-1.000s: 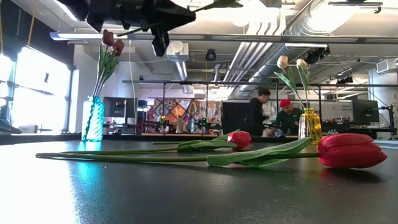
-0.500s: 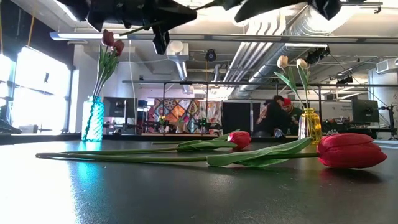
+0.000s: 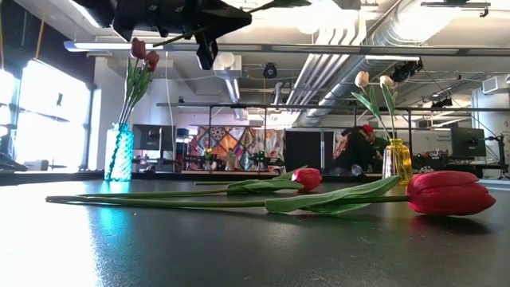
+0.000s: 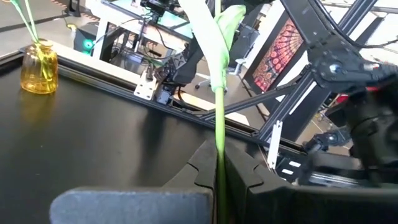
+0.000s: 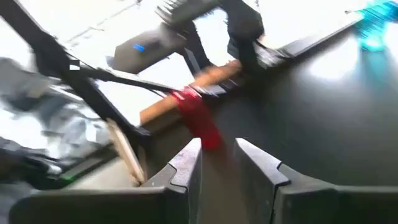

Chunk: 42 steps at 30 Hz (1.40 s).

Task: Sort flowers into vase by color
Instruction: Put the yellow flower into the yellow crystal vase

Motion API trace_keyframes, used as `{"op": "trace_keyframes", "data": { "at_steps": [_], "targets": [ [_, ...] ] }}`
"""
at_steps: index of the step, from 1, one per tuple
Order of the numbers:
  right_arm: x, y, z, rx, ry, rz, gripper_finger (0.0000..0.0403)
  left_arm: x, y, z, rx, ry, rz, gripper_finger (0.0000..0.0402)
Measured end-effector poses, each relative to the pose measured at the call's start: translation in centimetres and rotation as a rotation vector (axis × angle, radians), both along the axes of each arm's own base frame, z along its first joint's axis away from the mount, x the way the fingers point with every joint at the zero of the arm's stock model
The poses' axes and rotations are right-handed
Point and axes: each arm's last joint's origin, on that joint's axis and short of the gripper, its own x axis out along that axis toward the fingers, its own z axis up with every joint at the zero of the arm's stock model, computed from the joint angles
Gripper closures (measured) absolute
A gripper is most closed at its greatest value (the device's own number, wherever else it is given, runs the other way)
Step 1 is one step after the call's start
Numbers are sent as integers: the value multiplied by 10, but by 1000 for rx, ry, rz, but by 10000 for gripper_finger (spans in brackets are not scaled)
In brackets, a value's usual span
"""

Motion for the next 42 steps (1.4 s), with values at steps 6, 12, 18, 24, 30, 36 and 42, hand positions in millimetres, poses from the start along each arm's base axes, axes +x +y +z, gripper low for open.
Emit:
{"op": "trace_keyframes", "data": {
  "at_steps": [6,12,18,24,30,36,42],
  "targets": [
    [16,-30,15,-37,-63,85,346,0,-1,-1,-8,16,-7,401],
    [13,-48,35,-80,-81,127,374,-1,-1,-3,-14,31,-28,401],
    [-9,-70,69,-190,-65,115,388,-1,1,-3,24,26,-25,401],
    [-33,-105,95,-307,21,97,391,-1,8,-3,25,25,3,401],
    [-47,-139,110,-323,61,143,392,-2,15,-3,19,26,33,401],
    [-48,-172,114,-314,75,208,392,-3,17,-3,24,27,72,401],
    [-48,-205,114,-281,69,265,392,-3,18,-3,29,29,104,401]
  ]
}}
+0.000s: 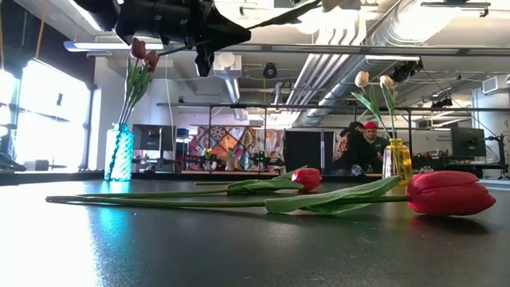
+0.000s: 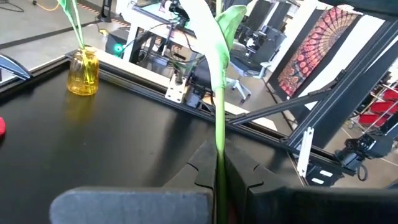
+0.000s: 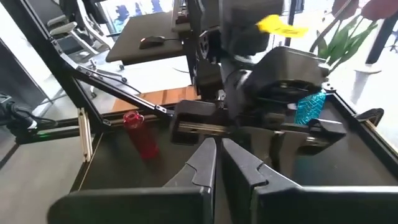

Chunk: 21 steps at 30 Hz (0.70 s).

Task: Sort flowers into vase by color
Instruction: Put the yellow flower into the yellow crystal vase

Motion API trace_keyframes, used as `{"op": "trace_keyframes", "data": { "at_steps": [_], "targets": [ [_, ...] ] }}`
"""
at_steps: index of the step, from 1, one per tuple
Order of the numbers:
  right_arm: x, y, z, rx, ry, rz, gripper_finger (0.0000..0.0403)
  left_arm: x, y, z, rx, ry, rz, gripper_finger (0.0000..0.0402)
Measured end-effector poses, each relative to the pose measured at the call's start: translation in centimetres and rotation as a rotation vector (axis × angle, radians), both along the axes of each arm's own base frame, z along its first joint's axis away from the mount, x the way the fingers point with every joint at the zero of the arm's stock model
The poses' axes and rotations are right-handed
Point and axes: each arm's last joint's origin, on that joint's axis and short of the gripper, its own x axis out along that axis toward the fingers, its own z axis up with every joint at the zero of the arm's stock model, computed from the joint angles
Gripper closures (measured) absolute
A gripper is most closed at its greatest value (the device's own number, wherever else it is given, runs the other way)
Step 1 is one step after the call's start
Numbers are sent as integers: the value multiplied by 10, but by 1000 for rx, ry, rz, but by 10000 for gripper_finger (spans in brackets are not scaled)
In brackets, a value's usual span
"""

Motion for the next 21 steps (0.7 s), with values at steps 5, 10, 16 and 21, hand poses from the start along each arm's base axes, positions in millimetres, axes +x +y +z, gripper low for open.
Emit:
{"op": "trace_keyframes", "data": {
  "at_steps": [5,10,16,21],
  "targets": [
    [-19,-24,13,-10,-3,-29,392,0,0,-1,-7,7,7,401],
    [-53,-36,32,-38,-9,-71,392,0,0,-3,-11,32,12,401],
    [-82,-42,39,-51,55,-98,392,-1,2,-3,14,33,67,401],
    [-97,-49,37,-59,123,-125,392,-1,6,-3,25,31,97,401]
  ]
}}
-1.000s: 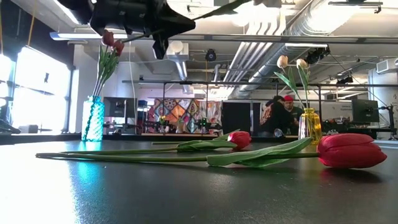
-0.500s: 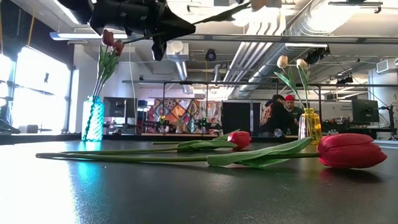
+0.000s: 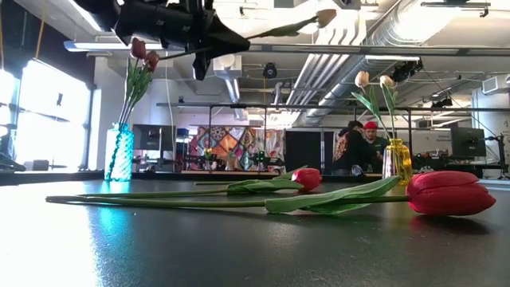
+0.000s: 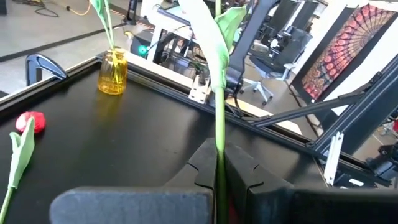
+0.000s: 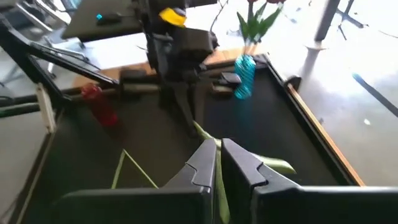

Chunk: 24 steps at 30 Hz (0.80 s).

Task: Sort flowers into vase by color
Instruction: Put the yellow flower into the yellow crystal vase

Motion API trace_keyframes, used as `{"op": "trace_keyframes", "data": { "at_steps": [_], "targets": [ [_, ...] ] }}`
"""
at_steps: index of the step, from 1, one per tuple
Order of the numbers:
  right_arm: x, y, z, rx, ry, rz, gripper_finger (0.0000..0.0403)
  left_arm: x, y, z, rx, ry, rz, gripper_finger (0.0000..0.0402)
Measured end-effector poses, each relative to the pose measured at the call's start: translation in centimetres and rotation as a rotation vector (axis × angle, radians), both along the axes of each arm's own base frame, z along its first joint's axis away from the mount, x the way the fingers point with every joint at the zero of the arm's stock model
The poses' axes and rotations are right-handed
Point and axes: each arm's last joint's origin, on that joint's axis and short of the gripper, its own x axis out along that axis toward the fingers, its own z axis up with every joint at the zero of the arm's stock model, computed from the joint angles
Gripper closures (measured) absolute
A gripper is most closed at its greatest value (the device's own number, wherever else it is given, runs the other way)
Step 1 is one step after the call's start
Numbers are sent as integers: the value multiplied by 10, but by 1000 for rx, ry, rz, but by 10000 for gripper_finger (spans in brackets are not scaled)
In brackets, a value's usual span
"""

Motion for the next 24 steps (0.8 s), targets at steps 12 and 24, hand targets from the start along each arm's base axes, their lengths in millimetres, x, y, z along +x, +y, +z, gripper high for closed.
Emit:
{"op": "trace_keyframes", "data": {
  "at_steps": [12,24],
  "targets": [
    [-49,-10,1,6,-121,-55,392,-1,3,0,-7,0,10,401],
    [-91,3,-105,237,-482,-120,392,-1,4,0,-8,0,13,401]
  ]
}}
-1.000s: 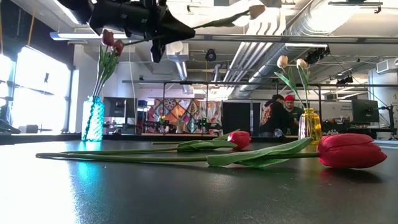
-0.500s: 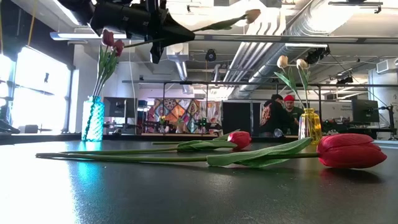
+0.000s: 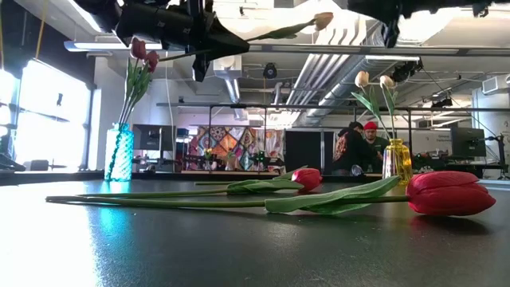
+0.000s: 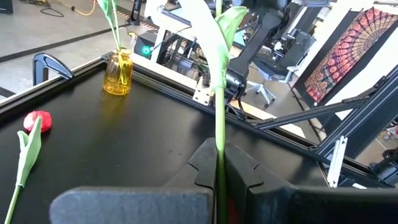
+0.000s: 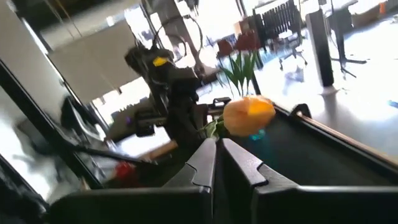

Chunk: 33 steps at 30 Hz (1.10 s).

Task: Sort flowers into vase by color
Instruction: Put the yellow flower into the yellow crystal vase

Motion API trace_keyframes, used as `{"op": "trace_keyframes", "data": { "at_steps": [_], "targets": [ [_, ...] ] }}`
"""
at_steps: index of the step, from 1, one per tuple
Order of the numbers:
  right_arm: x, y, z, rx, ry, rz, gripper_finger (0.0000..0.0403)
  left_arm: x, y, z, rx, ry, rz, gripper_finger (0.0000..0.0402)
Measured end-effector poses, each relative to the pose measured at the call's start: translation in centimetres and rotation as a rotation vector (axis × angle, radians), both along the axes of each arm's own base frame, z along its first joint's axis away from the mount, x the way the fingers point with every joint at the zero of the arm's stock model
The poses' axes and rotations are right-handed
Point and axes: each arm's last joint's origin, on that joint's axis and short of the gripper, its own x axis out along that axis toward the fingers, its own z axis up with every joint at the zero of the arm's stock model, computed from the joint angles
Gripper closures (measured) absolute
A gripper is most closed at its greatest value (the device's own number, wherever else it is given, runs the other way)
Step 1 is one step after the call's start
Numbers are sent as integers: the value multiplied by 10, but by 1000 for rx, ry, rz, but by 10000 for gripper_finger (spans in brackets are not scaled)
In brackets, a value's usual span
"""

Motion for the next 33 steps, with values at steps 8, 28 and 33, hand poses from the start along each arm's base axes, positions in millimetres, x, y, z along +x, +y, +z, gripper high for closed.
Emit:
{"op": "trace_keyframes", "data": {
  "at_steps": [8,28,33],
  "targets": [
    [-12,2,-43,39,-106,-35,392,0,0,0,4,1,15,401],
    [21,-10,-81,72,-231,-110,239,-5,26,9,14,-92,144,401],
    [36,-15,-84,113,-327,-90,207,-5,25,9,23,-91,195,401]
  ]
}}
